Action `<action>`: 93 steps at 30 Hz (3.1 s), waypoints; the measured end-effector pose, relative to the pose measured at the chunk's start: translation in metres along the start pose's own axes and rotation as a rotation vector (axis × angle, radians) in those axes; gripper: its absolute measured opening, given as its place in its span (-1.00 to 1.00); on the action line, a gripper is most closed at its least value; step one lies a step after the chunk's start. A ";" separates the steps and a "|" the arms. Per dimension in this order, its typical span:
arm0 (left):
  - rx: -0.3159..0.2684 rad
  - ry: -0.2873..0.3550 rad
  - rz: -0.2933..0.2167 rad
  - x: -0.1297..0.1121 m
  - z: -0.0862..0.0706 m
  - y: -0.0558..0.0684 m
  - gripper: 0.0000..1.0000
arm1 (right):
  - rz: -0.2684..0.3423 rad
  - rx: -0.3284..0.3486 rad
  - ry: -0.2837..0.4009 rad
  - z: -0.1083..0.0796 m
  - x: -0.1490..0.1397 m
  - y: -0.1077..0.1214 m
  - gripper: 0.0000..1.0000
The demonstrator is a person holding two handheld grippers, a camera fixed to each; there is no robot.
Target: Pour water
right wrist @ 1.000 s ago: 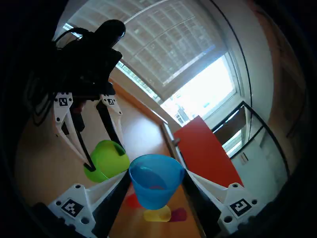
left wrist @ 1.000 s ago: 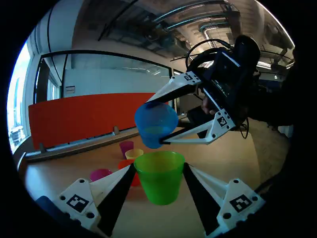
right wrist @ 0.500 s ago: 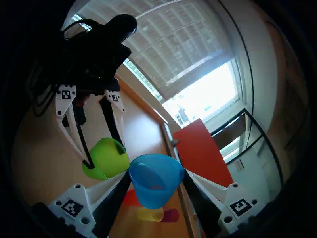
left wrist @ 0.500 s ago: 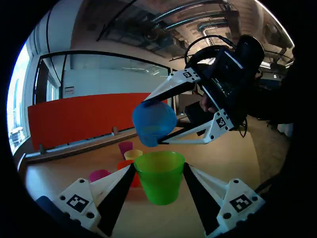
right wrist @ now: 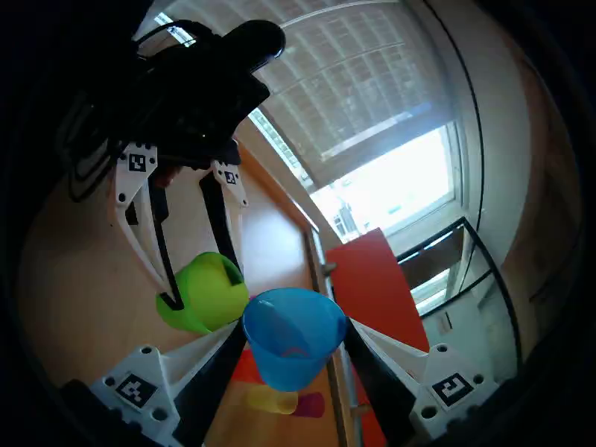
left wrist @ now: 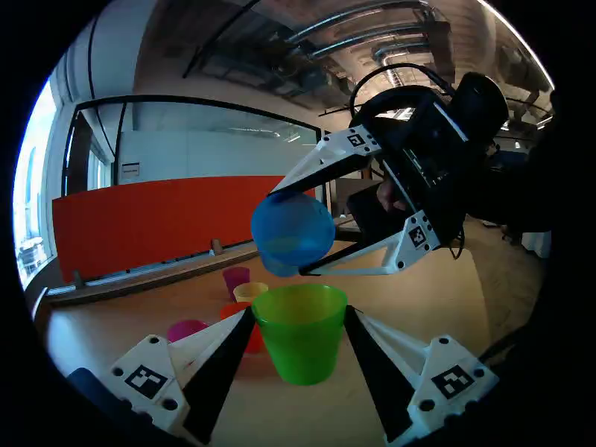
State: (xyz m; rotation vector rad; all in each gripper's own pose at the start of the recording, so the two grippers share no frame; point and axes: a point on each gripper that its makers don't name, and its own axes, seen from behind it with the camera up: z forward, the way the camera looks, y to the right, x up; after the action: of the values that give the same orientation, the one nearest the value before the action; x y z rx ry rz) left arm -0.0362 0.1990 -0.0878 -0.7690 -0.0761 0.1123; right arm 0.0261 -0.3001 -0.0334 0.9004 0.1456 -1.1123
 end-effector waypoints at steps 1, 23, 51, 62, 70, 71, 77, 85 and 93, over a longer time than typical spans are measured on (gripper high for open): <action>0.000 0.000 0.000 0.000 0.000 0.000 0.74 | -0.003 0.000 0.000 0.000 0.000 0.000 0.87; 0.000 0.003 0.002 0.000 0.000 0.000 0.75 | -0.079 -0.012 -0.004 0.001 0.000 0.005 0.87; 0.004 0.007 0.008 0.001 0.001 0.001 0.74 | -0.127 -0.023 -0.005 -0.001 0.002 0.010 0.87; 0.003 0.009 0.011 0.003 0.002 0.001 0.75 | -0.148 -0.024 0.000 -0.001 0.005 0.011 0.85; 0.003 0.010 0.012 0.003 0.002 0.002 0.74 | -0.165 -0.027 -0.002 -0.004 0.004 0.013 0.85; 0.003 0.010 0.012 0.003 0.002 0.002 0.74 | -0.167 -0.026 -0.002 -0.005 0.005 0.013 0.85; -0.002 0.012 0.012 0.003 0.002 0.003 0.75 | -0.179 -0.029 -0.004 -0.007 0.005 0.013 0.85; -0.003 0.012 0.015 0.003 0.003 0.004 0.74 | -0.192 -0.030 -0.005 -0.008 0.006 0.012 0.85; -0.007 0.015 0.014 0.005 0.003 0.004 0.74 | -0.209 -0.032 -0.008 -0.008 0.007 0.012 0.85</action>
State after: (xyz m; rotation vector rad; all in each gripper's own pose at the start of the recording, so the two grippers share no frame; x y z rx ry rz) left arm -0.0323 0.2045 -0.0882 -0.7771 -0.0567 0.1192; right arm 0.0416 -0.2980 -0.0359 0.8659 0.2548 -1.3031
